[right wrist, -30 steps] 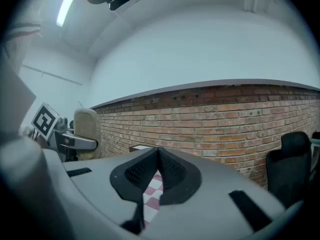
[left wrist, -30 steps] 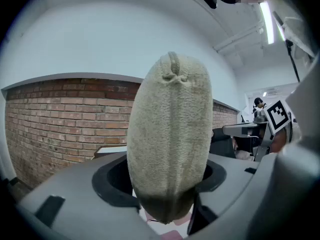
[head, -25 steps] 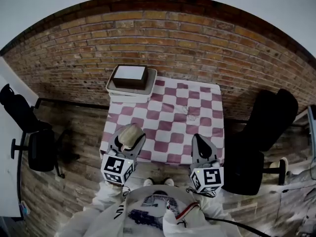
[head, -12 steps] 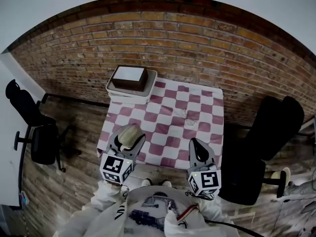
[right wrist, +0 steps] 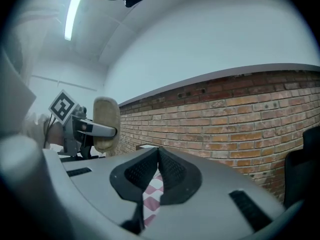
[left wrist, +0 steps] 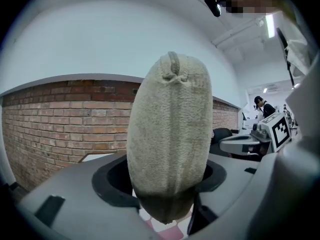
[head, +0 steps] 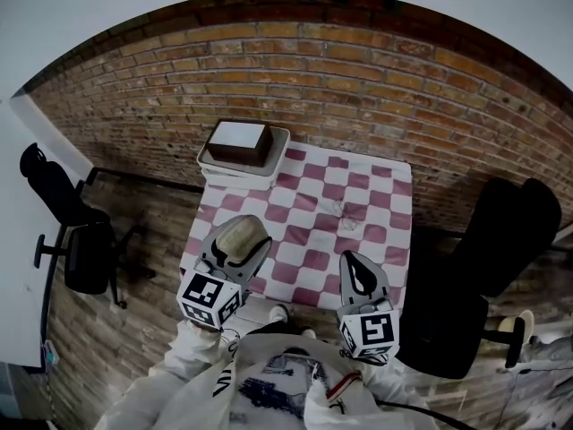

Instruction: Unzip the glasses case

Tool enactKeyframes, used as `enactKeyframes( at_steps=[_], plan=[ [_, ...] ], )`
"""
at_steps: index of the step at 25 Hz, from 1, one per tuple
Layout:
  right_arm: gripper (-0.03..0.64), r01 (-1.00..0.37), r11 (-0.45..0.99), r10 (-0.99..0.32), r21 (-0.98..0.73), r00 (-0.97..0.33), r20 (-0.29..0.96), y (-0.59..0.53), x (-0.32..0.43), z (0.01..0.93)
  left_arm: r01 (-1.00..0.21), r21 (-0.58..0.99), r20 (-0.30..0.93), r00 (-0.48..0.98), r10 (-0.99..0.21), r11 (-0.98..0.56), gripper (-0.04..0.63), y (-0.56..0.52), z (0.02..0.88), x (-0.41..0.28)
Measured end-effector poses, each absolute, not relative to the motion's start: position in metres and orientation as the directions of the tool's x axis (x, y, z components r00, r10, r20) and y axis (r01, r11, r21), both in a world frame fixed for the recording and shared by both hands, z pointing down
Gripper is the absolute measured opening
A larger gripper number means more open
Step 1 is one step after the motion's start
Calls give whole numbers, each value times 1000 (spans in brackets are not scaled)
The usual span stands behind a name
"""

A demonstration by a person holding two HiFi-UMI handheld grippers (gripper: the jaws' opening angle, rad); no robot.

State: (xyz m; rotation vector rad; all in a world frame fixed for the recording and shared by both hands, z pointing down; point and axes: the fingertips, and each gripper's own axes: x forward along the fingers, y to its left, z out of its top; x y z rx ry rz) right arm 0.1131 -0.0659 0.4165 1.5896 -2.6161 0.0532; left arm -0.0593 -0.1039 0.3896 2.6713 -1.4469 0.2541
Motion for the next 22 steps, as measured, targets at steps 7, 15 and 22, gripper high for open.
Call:
enactKeyframes(
  at_steps=[7, 15, 22],
  plan=[
    [15, -853, 521, -853, 17, -520, 46, -67, 83, 411, -778, 87, 122, 628, -768, -623, 290, -114, 352, -44],
    [17, -806, 591, -806, 31, -592, -14, -60, 57, 391, -744, 127, 62, 666, -744, -656, 290, -119, 321, -24],
    [63, -773, 634, -773, 29, -634, -11, -51, 42, 387, -727, 151, 38, 681, -731, -670, 290, -117, 312, -11]
  ],
)
